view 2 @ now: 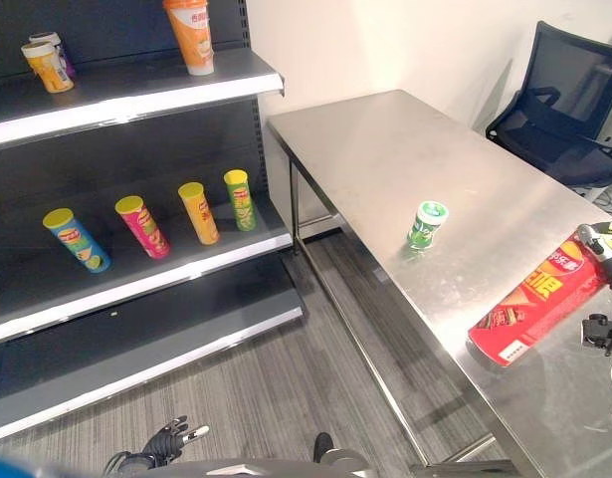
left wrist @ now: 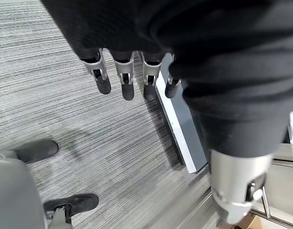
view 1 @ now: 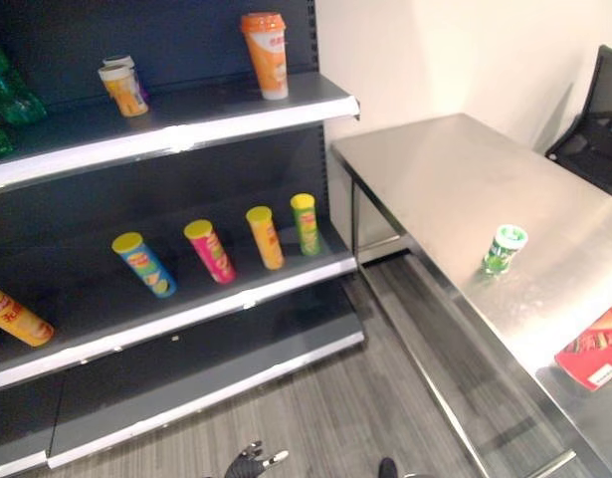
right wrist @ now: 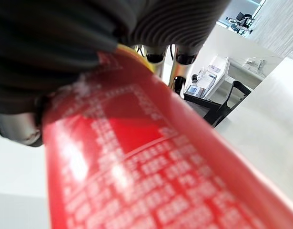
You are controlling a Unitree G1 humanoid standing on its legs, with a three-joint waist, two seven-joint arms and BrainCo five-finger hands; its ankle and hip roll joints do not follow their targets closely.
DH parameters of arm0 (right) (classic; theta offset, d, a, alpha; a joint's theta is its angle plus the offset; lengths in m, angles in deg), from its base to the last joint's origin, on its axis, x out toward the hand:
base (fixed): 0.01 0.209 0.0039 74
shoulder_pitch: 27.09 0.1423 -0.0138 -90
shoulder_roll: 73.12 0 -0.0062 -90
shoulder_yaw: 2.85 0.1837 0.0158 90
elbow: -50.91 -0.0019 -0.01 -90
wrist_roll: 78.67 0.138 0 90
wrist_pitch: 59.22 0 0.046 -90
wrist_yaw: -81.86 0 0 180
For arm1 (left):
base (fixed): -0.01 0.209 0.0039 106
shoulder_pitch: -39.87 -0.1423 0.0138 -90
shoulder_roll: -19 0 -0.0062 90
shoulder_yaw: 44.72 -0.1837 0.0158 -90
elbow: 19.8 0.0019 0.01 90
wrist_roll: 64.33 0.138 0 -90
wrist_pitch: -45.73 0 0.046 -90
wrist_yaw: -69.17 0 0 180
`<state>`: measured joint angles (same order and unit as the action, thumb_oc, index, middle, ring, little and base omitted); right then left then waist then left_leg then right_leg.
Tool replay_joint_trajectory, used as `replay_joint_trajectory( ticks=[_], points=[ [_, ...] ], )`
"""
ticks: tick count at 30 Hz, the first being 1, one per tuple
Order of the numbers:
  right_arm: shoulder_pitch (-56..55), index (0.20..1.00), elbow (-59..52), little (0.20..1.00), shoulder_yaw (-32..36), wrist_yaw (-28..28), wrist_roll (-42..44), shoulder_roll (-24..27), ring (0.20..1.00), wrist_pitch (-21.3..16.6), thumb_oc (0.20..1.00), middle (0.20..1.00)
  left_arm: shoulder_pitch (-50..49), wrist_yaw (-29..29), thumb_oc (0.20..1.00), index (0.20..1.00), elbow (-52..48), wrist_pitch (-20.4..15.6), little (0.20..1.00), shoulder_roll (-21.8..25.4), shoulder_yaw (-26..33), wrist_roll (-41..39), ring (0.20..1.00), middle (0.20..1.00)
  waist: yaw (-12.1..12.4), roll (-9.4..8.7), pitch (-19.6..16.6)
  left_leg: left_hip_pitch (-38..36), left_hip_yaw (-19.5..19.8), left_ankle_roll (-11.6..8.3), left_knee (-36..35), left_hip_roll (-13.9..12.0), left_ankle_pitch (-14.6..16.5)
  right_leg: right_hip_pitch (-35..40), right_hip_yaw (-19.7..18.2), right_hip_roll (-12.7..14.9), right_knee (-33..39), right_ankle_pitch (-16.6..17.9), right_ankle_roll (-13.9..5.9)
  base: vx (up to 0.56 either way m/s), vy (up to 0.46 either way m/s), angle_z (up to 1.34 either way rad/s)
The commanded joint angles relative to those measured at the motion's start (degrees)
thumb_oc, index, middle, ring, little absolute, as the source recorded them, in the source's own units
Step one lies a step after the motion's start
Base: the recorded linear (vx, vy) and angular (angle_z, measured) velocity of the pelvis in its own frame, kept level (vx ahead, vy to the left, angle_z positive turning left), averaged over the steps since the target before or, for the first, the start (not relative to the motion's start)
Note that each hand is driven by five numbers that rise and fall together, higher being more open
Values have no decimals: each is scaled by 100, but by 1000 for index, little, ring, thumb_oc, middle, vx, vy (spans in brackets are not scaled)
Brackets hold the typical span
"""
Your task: Put the goods on the table back onto the shelves and tidy them up.
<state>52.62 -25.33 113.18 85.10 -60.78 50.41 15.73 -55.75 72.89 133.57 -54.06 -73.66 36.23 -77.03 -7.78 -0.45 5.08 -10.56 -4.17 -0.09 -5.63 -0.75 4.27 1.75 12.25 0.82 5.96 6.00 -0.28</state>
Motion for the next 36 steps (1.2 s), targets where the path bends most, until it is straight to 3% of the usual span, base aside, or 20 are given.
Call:
replay_joint_trajectory(
  ticks=[1,8,12,14,15,18,19,22,23,25,28,29,30,32,33,34,36],
  points=[
    [664,200,-159,200,260,166,16,268,200,-339,200,200,329,-9,1000,1000,133,-117,1000,282,6,49,1000,1000,174,-243,65,6,-524,-352,63,-233,223,619,-221,137,-96,-1011,-472,1,-96,-5],
    [1304,200,-565,200,465,830,-414,770,200,-645,200,200,241,-102,1000,1000,85,-151,1000,370,31,7,1000,1000,290,-250,10,-46,-504,-415,63,-329,187,662,-263,31,-96,-1115,-407,10,-84,-1],
    [1770,200,-899,200,186,1033,-854,1159,200,-684,200,200,211,-191,1000,1000,101,-143,1000,453,132,-101,1000,1000,443,-326,71,-48,-446,-449,115,-393,49,695,-294,-35,-96,-1184,-320,-12,-115,0],
    [2040,200,-1205,200,-81,1093,-1125,1325,200,-709,200,200,200,-247,1000,1000,-46,-192,1000,471,236,-358,1000,1000,611,-461,313,439,-271,-494,1018,-411,112,742,-257,-22,-96,-1236,-209,-108,-165,3],
    [2056,200,-1206,200,-93,1098,-1134,1322,200,-703,200,200,201,-247,1000,1000,-49,-190,1000,472,242,-360,1000,1000,587,-461,319,499,-246,-494,1124,-416,158,740,-239,-22,-96,-1236,-207,-129,-137,16],
    [2130,200,-1532,200,-158,1113,-1410,1433,200,-643,200,200,237,-307,1000,1000,-221,-226,1000,437,354,-705,1000,1000,740,-557,637,1345,84,-653,2343,-340,-80,788,14,-9,-96,-1268,-122,-107,-74,51],
    [2046,200,-1637,200,-161,1127,-1623,1506,200,-572,200,200,161,-312,1000,1000,-287,-276,1000,379,522,-990,1000,1000,743,-541,610,1376,78,-647,2135,-462,-38,814,206,-12,-96,-1310,-141,1,4,120],
    [1955,200,-1672,200,-133,1117,-1729,1532,200,-574,200,200,53,-299,1000,1000,-240,-306,1000,353,645,-1048,1000,1000,757,-572,539,1164,67,-622,1490,-626,-71,789,296,62,-96,-1320,-185,75,87,95],
    [1908,200,-1677,200,-138,1139,-1785,1556,200,-593,200,200,40,-349,1000,1000,-169,-357,1000,372,746,-1100,1000,1000,751,-576,492,1091,77,-651,793,-943,-395,692,347,141,-96,-1352,-192,77,210,47],
    [1782,200,-1652,200,-47,1226,-1822,1595,200,-597,200,200,57,-419,1000,1000,-122,-408,1000,406,805,-1104,1000,1000,660,-557,427,1084,-52,-692,97,-1322,-914,580,395,213,-96,-1434,-215,60,247,45],
    [1284,200,-1731,200,348,1281,-1897,1565,200,-542,200,200,81,-482,1000,1000,-147,-449,1000,479,867,-1053,1000,1000,536,-485,331,1426,-256,-823,63,-1665,-1082,594,538,321,-96,-1533,-269,101,282,62],
    [1268,200,-1738,200,364,1280,-1896,1563,200,-540,200,200,83,-483,1000,1000,-147,-449,1000,480,860,-1053,1000,1000,535,-484,325,1436,-249,-822,63,-1663,-1084,588,545,321,-96,-1533,-269,255,539,64],
    [1023,200,-1802,200,576,1233,-1962,1437,200,-451,200,200,64,-431,1000,1000,-155,-415,1000,516,831,-883,1000,1000,515,-343,243,1414,-422,-882,63,-1671,-1083,739,620,437,-96,-1506,-367,256,556,51],
    [1048,200,-1846,200,584,1261,-2065,1266,200,-369,200,200,102,-431,1000,1000,-79,-391,1000,547,767,-716,1000,1000,516,-254,169,1353,-444,-877,63,-1492,-929,803,688,658,-96,-1378,-466,341,830,40],
    [1065,200,-1881,200,542,1232,-2193,1147,200,-265,200,200,217,-419,1000,1000,-8,-354,1000,601,618,-416,1000,1000,508,-217,131,1303,-550,-777,63,-1197,-768,865,793,1046,-96,-1013,-646,273,735,6],
    [1063,200,-1888,200,547,1231,-2195,1140,200,-260,200,200,222,-420,1000,1000,-6,-354,1000,604,618,-414,1000,1000,499,-234,128,1316,-545,-756,63,-1167,-776,858,804,1074,-96,-1003,-661,276,767,-30],
    [1206,200,-1953,200,341,1231,-2264,925,200,-198,200,200,235,-397,1000,1000,21,-308,1000,682,509,-147,1000,1000,533,-221,116,1253,-610,-486,63,-808,-539,729,811,1483,-334,-491,-757,154,571,-7]
  ],
)
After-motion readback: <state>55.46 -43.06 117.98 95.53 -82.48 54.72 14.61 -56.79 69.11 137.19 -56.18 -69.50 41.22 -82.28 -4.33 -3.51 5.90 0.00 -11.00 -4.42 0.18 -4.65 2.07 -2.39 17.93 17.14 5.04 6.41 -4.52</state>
